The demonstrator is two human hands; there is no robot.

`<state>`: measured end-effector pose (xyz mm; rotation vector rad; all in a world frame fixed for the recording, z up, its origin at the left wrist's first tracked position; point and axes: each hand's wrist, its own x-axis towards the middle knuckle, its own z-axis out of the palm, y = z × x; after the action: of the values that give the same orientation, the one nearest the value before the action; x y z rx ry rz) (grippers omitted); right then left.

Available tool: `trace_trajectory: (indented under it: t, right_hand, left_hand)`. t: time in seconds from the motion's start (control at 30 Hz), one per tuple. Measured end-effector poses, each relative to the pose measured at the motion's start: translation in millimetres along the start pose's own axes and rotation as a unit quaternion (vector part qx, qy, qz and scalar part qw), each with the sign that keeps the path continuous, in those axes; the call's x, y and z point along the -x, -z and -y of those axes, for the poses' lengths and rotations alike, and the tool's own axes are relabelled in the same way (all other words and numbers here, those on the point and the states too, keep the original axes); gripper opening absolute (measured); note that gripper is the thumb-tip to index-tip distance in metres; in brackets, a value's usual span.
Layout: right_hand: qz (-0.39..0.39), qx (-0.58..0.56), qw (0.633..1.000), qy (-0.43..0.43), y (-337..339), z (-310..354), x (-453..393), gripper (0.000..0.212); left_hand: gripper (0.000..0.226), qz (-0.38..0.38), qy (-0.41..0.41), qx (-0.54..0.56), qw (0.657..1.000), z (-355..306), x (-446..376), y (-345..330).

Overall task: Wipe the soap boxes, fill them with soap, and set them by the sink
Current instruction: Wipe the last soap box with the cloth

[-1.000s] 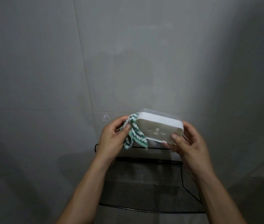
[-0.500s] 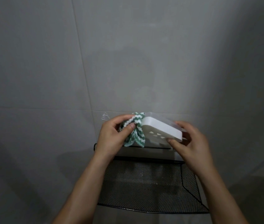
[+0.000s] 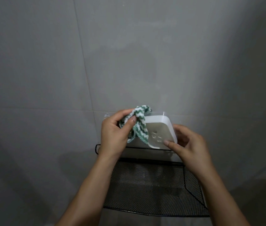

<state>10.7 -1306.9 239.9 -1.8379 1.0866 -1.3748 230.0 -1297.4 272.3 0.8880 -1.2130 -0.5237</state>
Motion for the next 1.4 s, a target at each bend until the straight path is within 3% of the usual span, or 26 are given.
trace_trajectory:
  t: [0.17,0.63,0.83,0.93,1.1,1.4]
  right_hand:
    - [0.011,-0.097,0.995,-0.018,-11,-3,1,0.034]
    - [-0.005,-0.226,0.967,-0.114,-18,2,1,0.04]
    - [-0.045,-0.278,0.946,-0.157,-16,3,2,0.056]
    - [-0.05,-0.288,0.945,-0.149,-15,6,-1,0.054]
    - [-0.037,-0.303,0.942,-0.138,-19,12,-3,0.056]
    - [-0.069,-0.32,0.937,-0.126,-17,26,-6,0.046]
  left_hand:
    - [0.023,-0.049,-0.007,0.006,0.999,6,3,-5]
    - [0.02,-0.004,-0.027,-0.073,0.997,11,14,-2]
    - [0.028,-0.16,0.011,-0.049,0.986,16,4,15]
    - [0.024,-0.12,0.026,-0.066,0.99,16,10,16]
    - [0.017,0.009,0.016,-0.048,0.999,2,24,-7]
    - [0.015,0.052,0.096,-0.052,0.993,5,46,-16]
